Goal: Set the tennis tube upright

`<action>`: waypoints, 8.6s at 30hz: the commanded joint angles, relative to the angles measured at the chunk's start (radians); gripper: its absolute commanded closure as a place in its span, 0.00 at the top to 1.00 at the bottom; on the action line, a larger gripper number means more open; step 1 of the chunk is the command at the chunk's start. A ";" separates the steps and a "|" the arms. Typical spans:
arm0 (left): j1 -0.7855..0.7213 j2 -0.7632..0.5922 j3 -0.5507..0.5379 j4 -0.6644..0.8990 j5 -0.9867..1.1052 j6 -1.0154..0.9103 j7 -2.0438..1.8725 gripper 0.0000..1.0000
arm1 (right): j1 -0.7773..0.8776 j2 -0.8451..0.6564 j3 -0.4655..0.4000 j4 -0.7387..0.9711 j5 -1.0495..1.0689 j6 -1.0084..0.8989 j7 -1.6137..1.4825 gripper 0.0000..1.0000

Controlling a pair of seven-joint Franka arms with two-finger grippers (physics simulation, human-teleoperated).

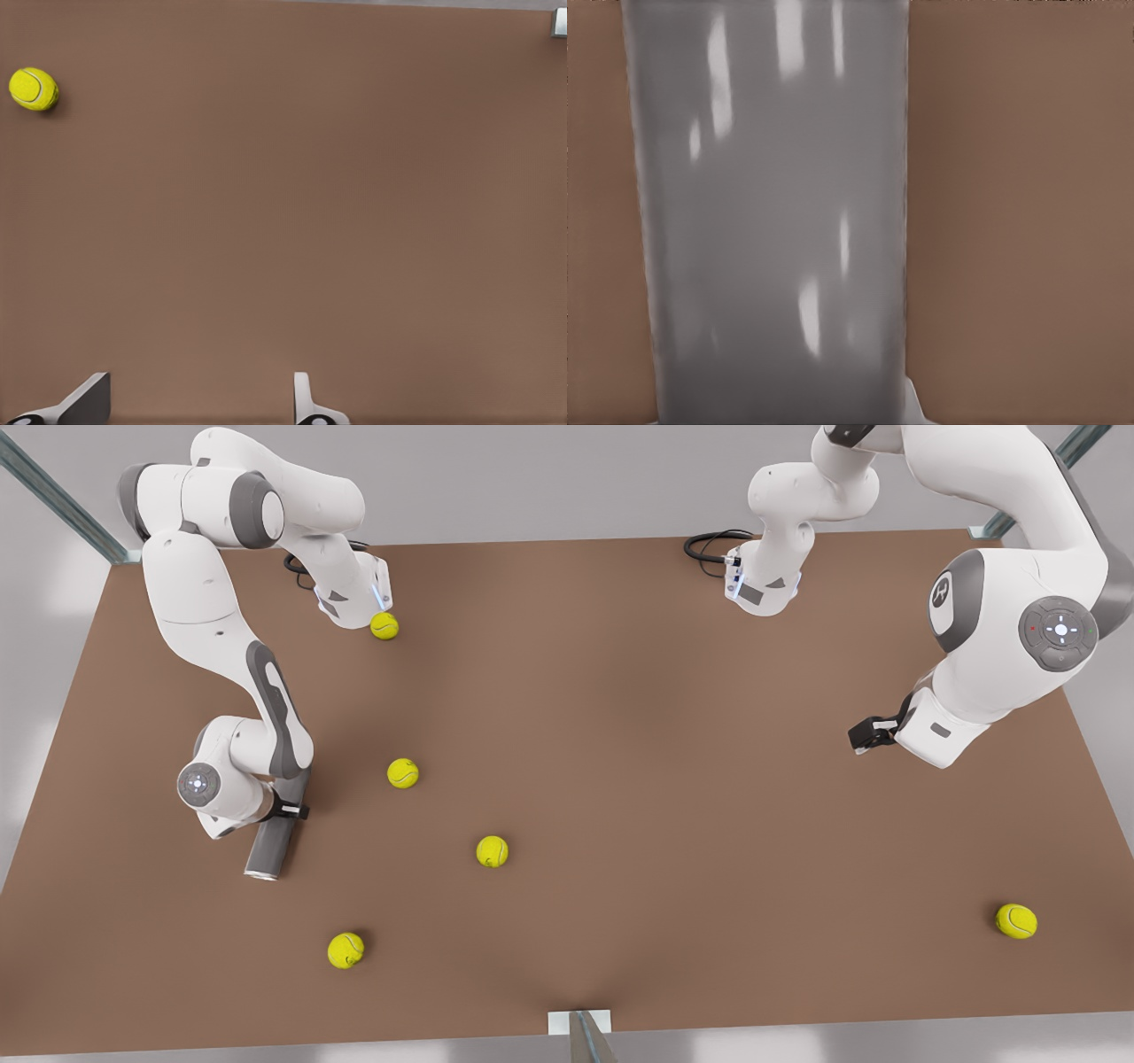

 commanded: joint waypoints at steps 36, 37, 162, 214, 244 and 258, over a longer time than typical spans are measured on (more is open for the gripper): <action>0.000 0.001 0.000 0.002 0.001 0.001 -0.002 1.00 | 0.755 0.159 0.060 0.778 -0.288 -0.180 -0.844 0.66; 0.000 0.001 0.000 0.000 0.001 0.001 -0.005 1.00 | 0.756 0.173 0.087 0.778 -0.290 -0.158 -0.856 0.66; -0.391 0.734 -0.103 0.045 0.119 0.898 -2.197 0.81 | 0.187 -0.306 -0.150 0.794 0.025 -1.241 -0.008 1.00; -0.419 0.823 -0.003 0.077 1.056 -0.395 -2.340 0.74 | 0.186 -0.321 -0.150 0.791 0.015 -1.195 -0.025 1.00; -0.415 0.863 -0.002 0.088 1.047 -0.355 -2.360 1.00 | 0.186 -0.313 -0.152 0.792 0.020 -1.195 -0.054 1.00; -0.458 0.902 -0.264 0.435 0.806 -0.349 -2.158 1.00 | 0.184 -0.312 -0.154 0.792 0.022 -1.194 -0.065 1.00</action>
